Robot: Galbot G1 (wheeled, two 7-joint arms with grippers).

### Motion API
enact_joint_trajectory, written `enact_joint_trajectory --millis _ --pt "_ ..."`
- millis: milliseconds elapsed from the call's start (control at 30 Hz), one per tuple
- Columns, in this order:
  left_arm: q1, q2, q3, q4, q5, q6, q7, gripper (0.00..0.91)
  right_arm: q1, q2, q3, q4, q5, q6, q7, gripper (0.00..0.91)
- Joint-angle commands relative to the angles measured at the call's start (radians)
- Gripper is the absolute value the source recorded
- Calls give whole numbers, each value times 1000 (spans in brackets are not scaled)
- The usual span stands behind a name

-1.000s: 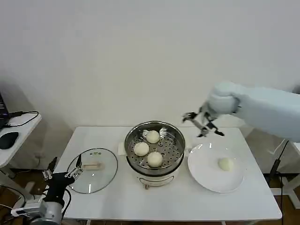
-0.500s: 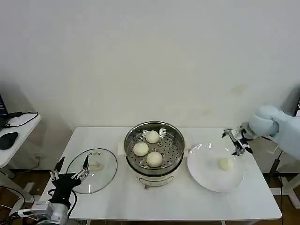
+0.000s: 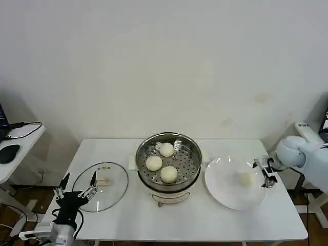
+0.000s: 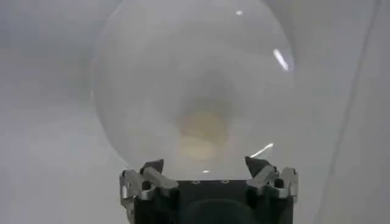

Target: Take steamed baozi put them in steamer then cover it.

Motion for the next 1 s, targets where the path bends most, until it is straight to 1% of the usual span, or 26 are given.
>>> enact_joint_trajectory --millis 33,167,367,500,600,733,800,833,867,900,933,1000 --pt "10 -2 -5 2 2 -3 3 907 -175 83 160 -153 -27 9 26 907" --pt "16 -4 -10 3 2 -4 4 907 -196 132 208 -202 -49 28 42 907" --pt "18 -5 -18 3 3 -4 4 907 -186 178 225 -245 -44 36 50 907" --pt "19 -9 -20 3 4 -4 4 907 -183 188 217 -242 -40 26 44 907" --pt "21 -10 -21 3 4 -4 5 907 -185 183 198 -235 -59 20 26 907" --pt "22 -11 -23 3 2 -4 5 907 -190 186 200 -247 -57 17 31 907" --pt "21 -11 -22 4 2 -4 5 907 -189 189 200 -248 -55 15 33 816" --pt "21 -12 -22 5 3 -4 5 907 -189 189 200 -248 -54 14 33 796" --pt "21 -12 -22 5 2 -4 5 907 -188 191 200 -249 -52 15 35 796" --pt "21 -12 -21 4 2 -4 5 907 -187 194 200 -250 -51 14 37 766" --pt "21 -12 -21 3 2 -4 5 907 -186 196 199 -251 -51 14 38 766" --pt "22 -11 -22 3 2 -4 6 907 -184 200 199 -251 -49 13 39 736"
